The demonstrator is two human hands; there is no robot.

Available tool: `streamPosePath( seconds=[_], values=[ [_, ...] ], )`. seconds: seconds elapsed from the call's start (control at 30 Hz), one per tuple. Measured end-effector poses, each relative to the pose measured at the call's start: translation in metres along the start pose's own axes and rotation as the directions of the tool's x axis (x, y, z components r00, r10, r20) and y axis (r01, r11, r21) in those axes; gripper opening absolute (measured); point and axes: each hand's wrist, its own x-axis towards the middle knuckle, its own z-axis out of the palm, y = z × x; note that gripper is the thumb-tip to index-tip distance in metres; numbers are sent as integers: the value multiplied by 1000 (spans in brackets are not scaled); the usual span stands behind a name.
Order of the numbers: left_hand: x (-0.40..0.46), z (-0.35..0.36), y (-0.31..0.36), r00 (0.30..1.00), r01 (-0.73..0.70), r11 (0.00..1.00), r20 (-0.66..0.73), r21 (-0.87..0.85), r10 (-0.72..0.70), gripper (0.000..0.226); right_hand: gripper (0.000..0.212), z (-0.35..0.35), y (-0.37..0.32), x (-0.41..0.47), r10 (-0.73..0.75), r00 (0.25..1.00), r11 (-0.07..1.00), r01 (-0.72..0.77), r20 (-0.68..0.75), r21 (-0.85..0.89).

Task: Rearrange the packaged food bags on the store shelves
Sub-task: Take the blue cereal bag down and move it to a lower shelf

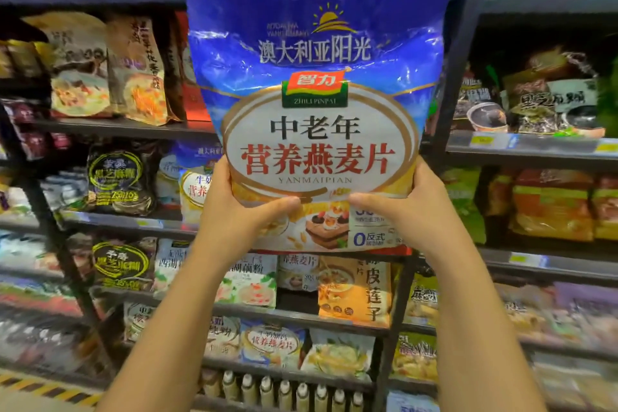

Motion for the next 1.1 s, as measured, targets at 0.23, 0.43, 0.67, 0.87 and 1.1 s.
streamPosePath(
  seconds=[0.23,0.43,0.67,0.87,1.1],
  values=[
    [-15,-52,-62,992,86,996,92,1,-86,86,69,77,22,-40,111,993,994,-111,-46,3],
    [-24,-52,-119,975,157,988,159,4,-155,89,70,109,71,-55,220,971,975,-222,-89,-9],
    [-39,-13,-231,951,257,966,174,15,-256,90,71,148,186,-50,270,961,962,-272,-66,-16],
    [-45,21,-346,938,311,950,149,43,-313,86,78,187,298,-31,277,961,961,-277,-4,6],
    [-54,46,-462,944,298,953,131,49,-302,80,72,235,409,-19,275,961,961,-276,23,18]
  ],
)
